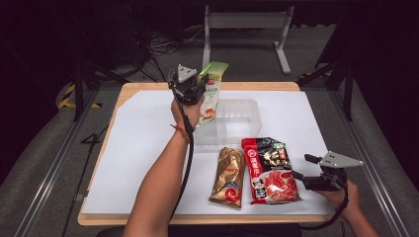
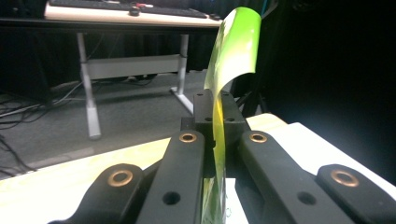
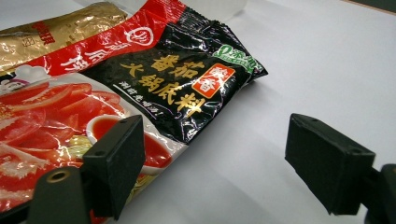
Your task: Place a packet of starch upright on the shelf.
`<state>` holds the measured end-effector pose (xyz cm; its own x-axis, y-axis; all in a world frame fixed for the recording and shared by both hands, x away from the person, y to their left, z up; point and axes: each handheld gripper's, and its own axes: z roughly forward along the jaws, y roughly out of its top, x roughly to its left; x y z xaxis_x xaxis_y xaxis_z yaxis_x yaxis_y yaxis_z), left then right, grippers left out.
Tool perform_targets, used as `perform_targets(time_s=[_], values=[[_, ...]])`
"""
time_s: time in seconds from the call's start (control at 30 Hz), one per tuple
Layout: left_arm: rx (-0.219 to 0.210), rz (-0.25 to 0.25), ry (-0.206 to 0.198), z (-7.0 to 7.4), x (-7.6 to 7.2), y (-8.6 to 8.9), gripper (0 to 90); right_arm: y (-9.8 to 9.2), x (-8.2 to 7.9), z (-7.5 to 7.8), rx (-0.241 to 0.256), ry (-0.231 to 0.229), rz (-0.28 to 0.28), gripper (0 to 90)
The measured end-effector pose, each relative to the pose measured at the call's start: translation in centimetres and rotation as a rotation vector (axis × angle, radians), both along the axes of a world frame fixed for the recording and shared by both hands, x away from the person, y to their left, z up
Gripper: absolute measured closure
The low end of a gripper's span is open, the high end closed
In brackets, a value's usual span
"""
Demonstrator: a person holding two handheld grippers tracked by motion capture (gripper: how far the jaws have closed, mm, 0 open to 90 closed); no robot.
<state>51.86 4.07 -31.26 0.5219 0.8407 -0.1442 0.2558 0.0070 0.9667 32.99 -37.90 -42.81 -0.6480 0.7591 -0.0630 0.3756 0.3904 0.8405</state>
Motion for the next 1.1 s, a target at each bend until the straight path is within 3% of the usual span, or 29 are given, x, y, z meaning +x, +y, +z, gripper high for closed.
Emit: perform_targets(time_s=[0.27,0.33,0.57,0.8,0.9,1.1], values=[[0.012,0.039,-0.014,0.1,0.9,-0.5,89.9,-0.1,0.0,0.0,0.002,0.002,0.0,20.9],[0.033,0.058,-0.026,0.3,1.1,-0.6,89.9,-0.1,0.0,-0.1,0.003,0.003,0.001,20.9],[0.017,0.07,-0.045,0.8,0.6,-0.3,89.9,-0.1,0.0,-0.1,0.003,0.004,-0.001,21.0],[-0.005,0.118,-0.069,0.2,0.7,-0.9,89.9,0.1,-0.1,-0.1,-0.005,0.003,0.006,21.1],[-0.017,0.117,-0.057,-0.3,0.9,-1.6,89.8,-0.1,0.0,-0.1,-0.006,0.005,0.002,21.1],[-0.004,0.041,-0.028,-1.1,0.2,-2.2,89.0,-0.2,-0.1,0.0,-0.001,0.004,0.001,21.1]])
